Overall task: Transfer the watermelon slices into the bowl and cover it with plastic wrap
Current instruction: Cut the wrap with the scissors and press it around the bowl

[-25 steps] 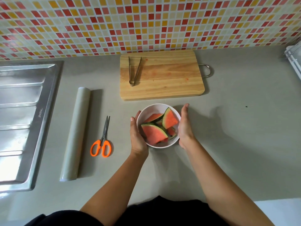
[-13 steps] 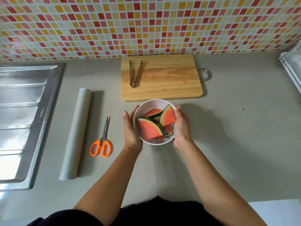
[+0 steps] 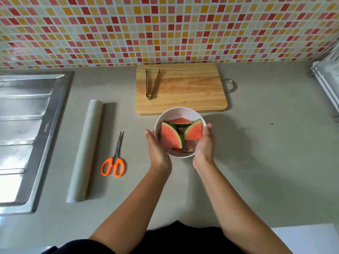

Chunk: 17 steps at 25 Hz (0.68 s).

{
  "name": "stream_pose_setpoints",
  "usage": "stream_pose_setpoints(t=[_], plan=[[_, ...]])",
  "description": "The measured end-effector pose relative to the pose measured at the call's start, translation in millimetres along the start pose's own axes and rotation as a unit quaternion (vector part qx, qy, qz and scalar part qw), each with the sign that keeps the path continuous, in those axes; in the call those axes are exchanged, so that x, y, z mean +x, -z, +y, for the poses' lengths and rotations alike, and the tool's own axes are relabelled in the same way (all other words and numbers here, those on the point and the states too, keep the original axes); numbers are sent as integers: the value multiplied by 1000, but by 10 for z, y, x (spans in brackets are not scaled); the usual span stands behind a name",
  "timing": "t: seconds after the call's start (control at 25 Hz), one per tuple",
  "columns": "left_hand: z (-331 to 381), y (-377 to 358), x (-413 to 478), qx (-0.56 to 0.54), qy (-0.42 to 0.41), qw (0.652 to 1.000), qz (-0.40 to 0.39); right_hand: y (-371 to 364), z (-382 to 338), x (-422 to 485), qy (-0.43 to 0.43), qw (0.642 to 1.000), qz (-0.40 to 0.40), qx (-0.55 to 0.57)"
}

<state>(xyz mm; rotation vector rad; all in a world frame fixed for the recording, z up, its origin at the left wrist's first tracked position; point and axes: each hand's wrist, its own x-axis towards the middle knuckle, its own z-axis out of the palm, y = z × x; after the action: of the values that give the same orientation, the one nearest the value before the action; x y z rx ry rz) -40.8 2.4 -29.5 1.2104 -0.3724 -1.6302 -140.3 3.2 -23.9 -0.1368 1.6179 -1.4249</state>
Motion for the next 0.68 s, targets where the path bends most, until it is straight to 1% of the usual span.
stream_pose_setpoints(t=[0.08, 0.2, 0.44, 0.68], plan=[[11, 0, 36, -20, 2, 1000, 2, -3, 31, -25, -12, 1000, 10, 13], [6, 12, 34, -31, 15, 999, -16, -3, 56, -49, 1, 1000, 14, 17], [38, -27, 75, 2, 42, 999, 7, -18, 28, -61, 19, 1000, 16, 12], [21, -15, 41, 6, 28, 999, 17, -11, 30, -64, 33, 999, 18, -8]])
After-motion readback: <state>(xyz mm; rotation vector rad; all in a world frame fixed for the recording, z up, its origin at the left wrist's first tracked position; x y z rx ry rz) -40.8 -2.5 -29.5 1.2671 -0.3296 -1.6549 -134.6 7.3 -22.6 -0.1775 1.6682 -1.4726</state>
